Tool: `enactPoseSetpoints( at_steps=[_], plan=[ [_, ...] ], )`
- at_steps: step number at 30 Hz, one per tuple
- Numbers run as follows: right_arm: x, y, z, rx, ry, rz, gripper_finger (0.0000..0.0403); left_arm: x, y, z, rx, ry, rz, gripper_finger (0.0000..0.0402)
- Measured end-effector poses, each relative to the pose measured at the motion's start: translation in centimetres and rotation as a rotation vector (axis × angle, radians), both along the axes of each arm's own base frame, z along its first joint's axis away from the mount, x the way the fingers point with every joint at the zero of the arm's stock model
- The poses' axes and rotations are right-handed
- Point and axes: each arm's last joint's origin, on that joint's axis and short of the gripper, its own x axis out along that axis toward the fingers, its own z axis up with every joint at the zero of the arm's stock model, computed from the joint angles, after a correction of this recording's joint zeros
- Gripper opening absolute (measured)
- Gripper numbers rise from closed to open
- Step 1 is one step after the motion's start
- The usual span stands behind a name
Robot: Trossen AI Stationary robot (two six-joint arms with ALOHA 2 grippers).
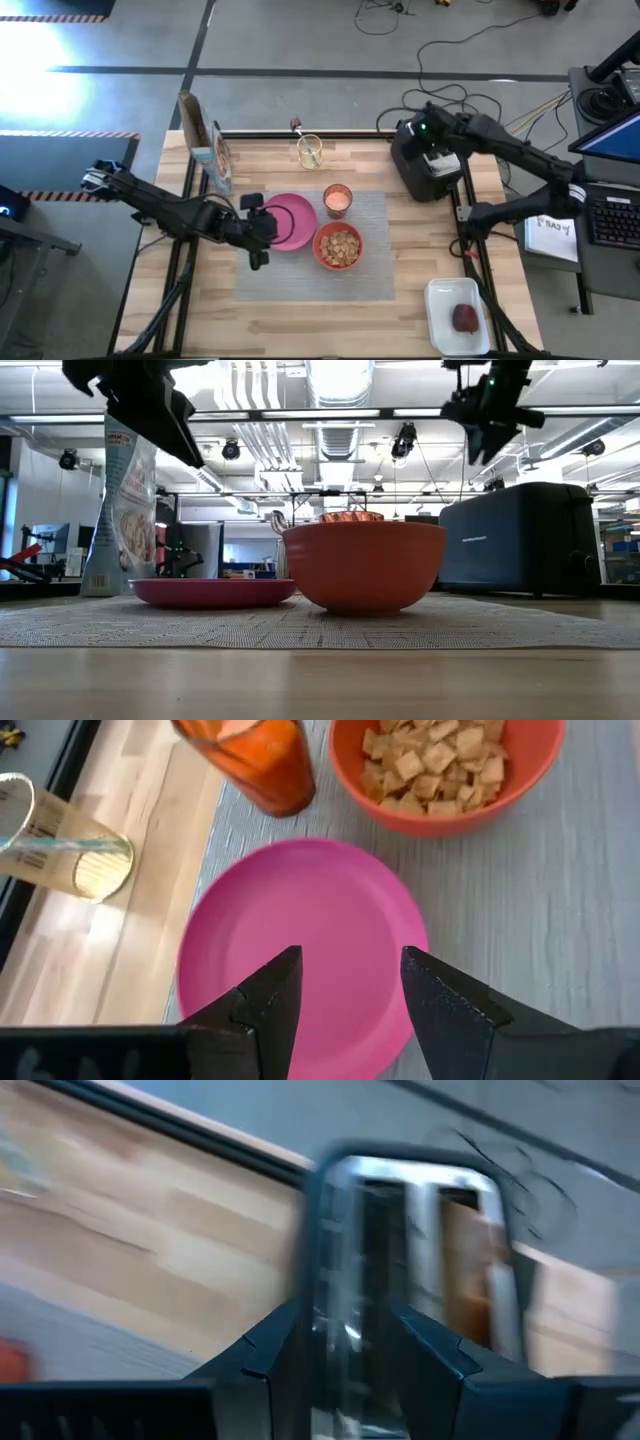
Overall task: Arrange a breakfast setting
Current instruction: Put the bagel from the toaster on the pink plate
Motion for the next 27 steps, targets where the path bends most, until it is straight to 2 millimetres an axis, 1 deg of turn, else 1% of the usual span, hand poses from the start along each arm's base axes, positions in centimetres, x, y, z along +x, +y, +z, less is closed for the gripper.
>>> enactPoseSetpoints(
  at_steps=[3, 7, 12, 17, 23, 27],
  plan=[
    [-0.2, -1.1, 0.1, 0.037, 0.085, -0.022, 0.0128, -0.4, 0.3, -0.5, -0.003, 0.003, 0.013, 0.0155],
    [0.3, -2.4, 0.3, 0.051, 0.120, -0.019, 0.0128, -0.9, 0.6, -0.8, -0.005, -0.004, 0.047, 0.0155],
    [0.4, -4.3, -0.1, 0.092, 0.200, -0.003, 0.0128, -1.5, 0.9, -0.8, -0.009, -0.027, 0.078, 0.0155],
    [-0.3, -6.0, -0.5, 0.132, 0.272, -0.012, 0.0128, -2.1, 1.3, -0.3, -0.006, -0.070, 0.116, 0.0155],
    [-1.3, -6.8, -0.4, 0.140, 0.272, -0.065, 0.0128, -2.5, 1.6, -0.2, 0.018, -0.089, 0.139, 0.0155],
    [-1.5, -7.0, -0.5, 0.148, 0.262, -0.085, 0.0128, -2.6, 1.7, -0.2, 0.033, -0.085, 0.148, 0.0155]
  ],
)
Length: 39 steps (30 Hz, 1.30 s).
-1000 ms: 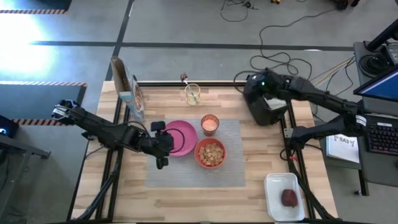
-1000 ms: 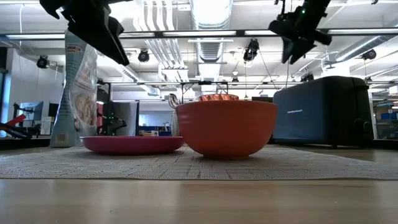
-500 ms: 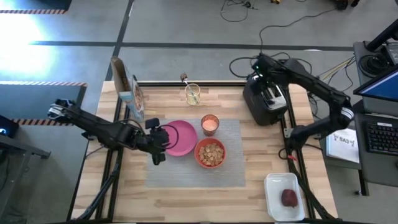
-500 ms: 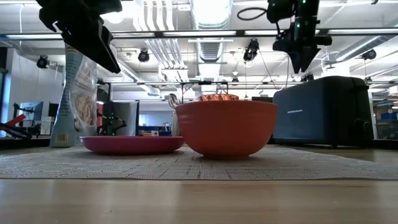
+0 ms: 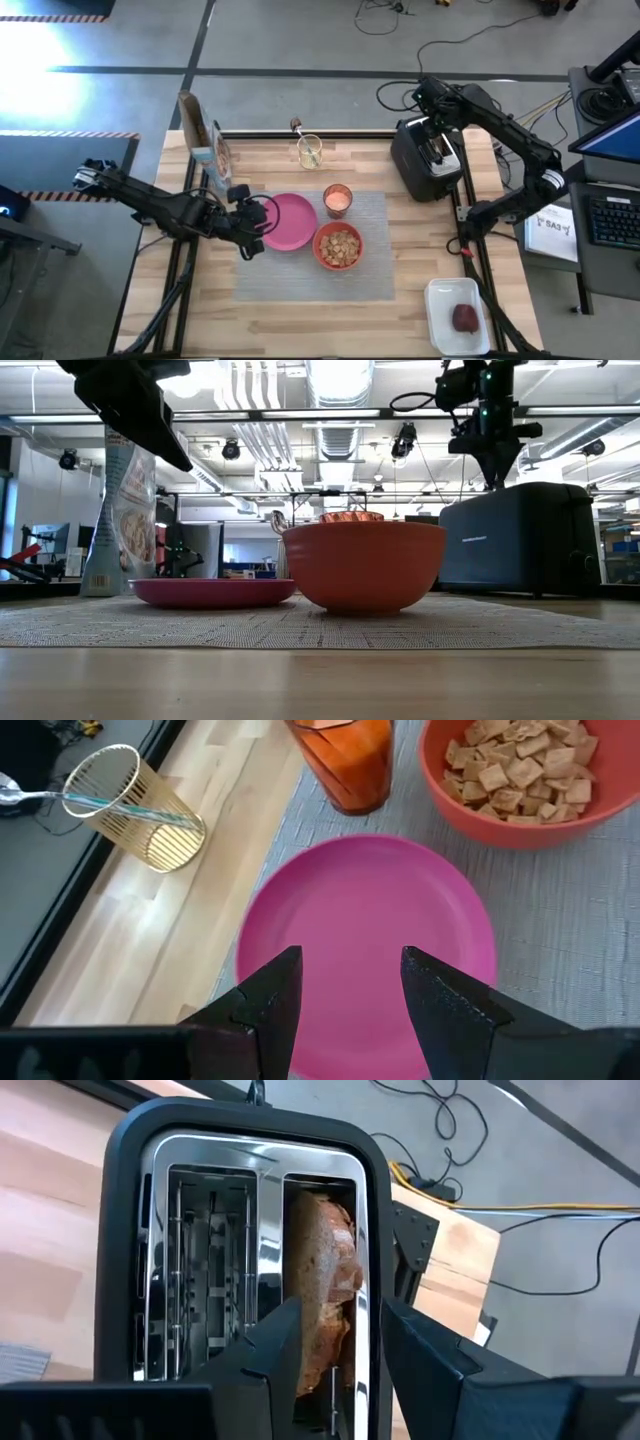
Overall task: Arrange a breakfast setting
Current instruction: Put the bagel from the toaster on the pink plate
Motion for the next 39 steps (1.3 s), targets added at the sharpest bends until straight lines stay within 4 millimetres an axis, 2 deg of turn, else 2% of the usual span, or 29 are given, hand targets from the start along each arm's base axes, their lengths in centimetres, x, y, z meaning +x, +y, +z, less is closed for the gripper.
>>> enactPoseSetpoints(
  at_steps=[16, 20, 28, 39],
  plan=[
    [1.7, -2.4, -2.9, 0.030, 0.107, -0.011, 0.0128, -0.6, 0.2, -0.1, 0.013, 0.039, 0.020, 0.0155],
    [1.5, -2.5, -3.0, 0.027, 0.118, -0.015, 0.0128, -0.8, 0.3, 0.0, 0.013, 0.038, 0.020, 0.0155],
    [0.6, -1.8, -1.7, -0.011, 0.083, -0.026, 0.0128, -0.8, 0.3, 0.1, 0.015, 0.027, 0.032, 0.0155],
    [0.8, -2.6, -2.6, 0.019, 0.097, -0.040, 0.0128, -0.7, 0.3, 0.1, 0.011, 0.016, 0.031, 0.0155]
  ],
)
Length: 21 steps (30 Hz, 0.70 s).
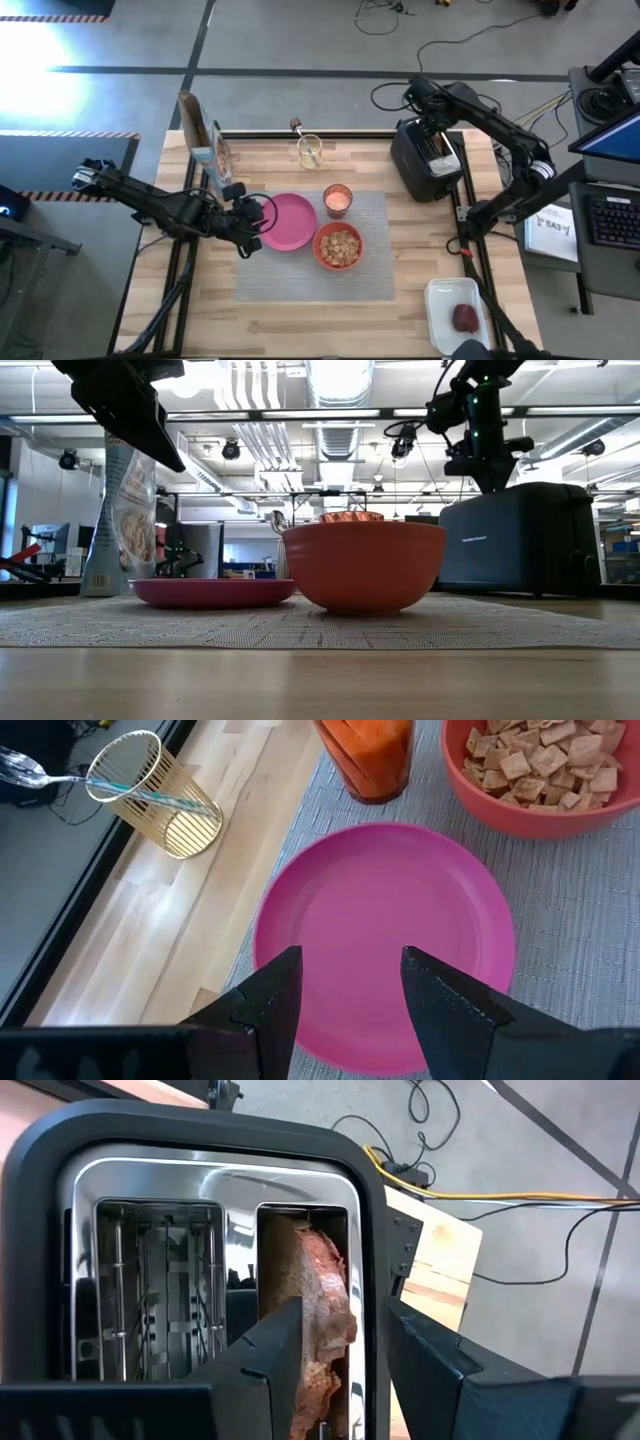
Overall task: Arrange a breakfast setting
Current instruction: Put the bagel from the toaster on the pink plate
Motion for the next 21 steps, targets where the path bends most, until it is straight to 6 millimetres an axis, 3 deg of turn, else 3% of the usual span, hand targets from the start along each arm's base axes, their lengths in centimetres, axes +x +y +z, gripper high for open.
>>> enactPoseSetpoints(
  at_steps=[12, 21],
  plan=[
    [0.6, -1.3, -1.9, 0.059, 0.059, 0.011, 0.0122, 0.0, 0.0, 0.0, 0.000, 0.001, 0.000, 0.0155],
    [0.4, -1.2, -1.6, 0.056, 0.056, 0.025, 0.0057, 0.0, 0.0, 0.0, 0.002, 0.000, 0.001, 0.0155]
  ],
)
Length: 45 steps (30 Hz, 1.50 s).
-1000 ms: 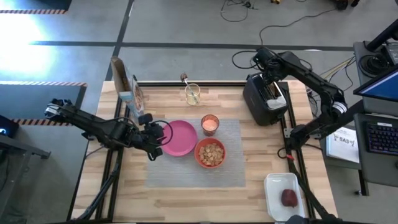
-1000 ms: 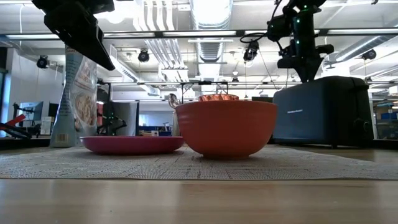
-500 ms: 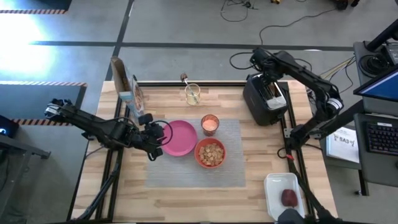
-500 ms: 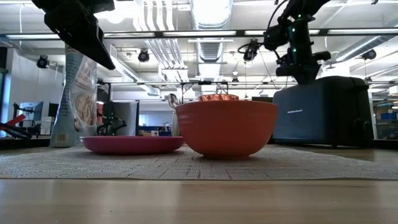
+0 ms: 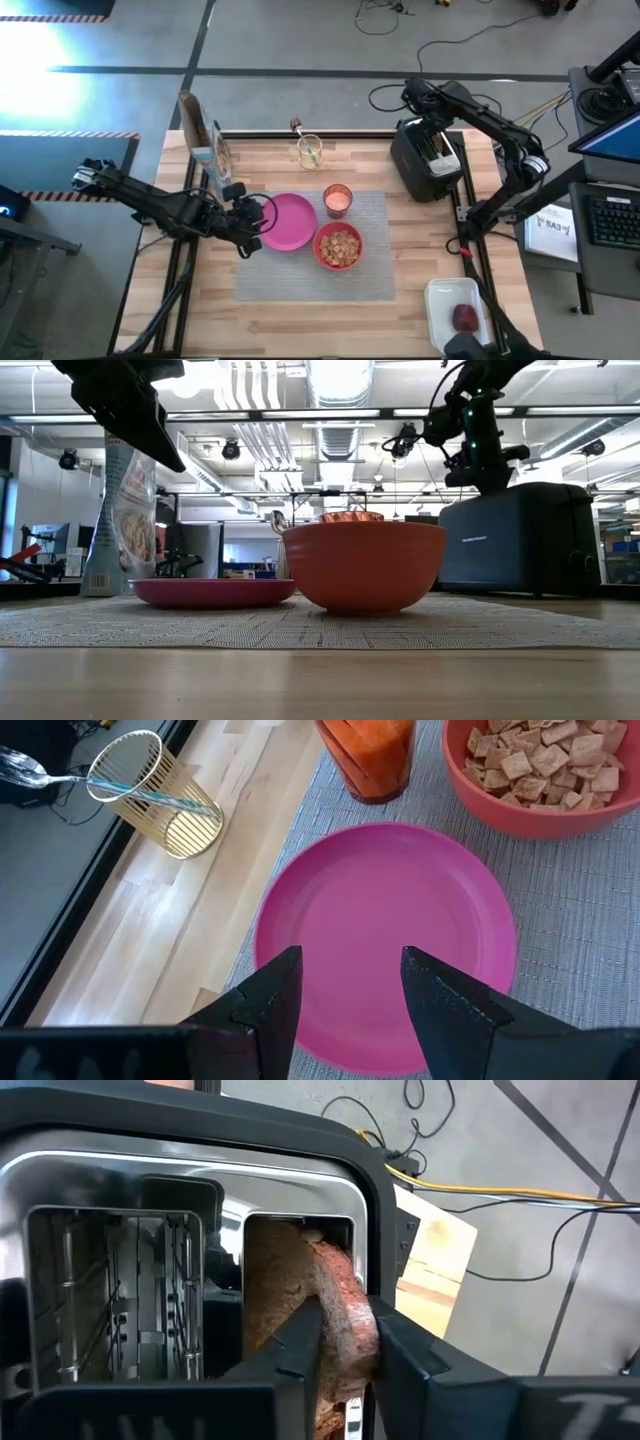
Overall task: Arrange a breakfast setting
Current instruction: Put the bagel from the toaster on the pink plate
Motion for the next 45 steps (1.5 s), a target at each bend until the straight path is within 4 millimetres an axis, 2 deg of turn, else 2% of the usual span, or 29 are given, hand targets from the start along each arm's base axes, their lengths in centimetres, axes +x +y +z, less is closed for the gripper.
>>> enactPoseSetpoints(
  at_steps=[7, 16, 23, 38, 41, 45],
  plan=[
    [-0.3, 0.5, 0.7, -0.006, -0.029, 0.013, 0.0026, 0.0, 0.0, 0.0, 0.000, -0.006, 0.001, 0.0155],
    [-1.0, 1.6, 2.2, -0.001, -0.122, 0.035, 0.0023, 0.1, 0.0, 0.1, -0.002, -0.014, 0.002, 0.0155],
    [-2.1, 3.1, 4.1, -0.059, -0.185, 0.041, 0.0022, 0.2, 0.0, 0.1, -0.005, -0.023, 0.002, 0.0155],
    [-4.2, 6.1, 8.5, -0.261, -0.462, 0.064, 0.0022, 0.3, -0.1, 0.3, -0.001, -0.044, 0.008, 0.0155],
    [-4.2, 6.5, 9.3, -0.257, -0.583, 0.080, 0.0022, 0.3, 0.0, 0.5, 0.011, -0.048, 0.012, 0.0155],
    [-2.9, 7.2, 10.2, -0.219, -0.798, 0.177, 0.0022, 0.3, 0.0, 0.5, 0.018, -0.050, 0.014, 0.0155]
  ],
)
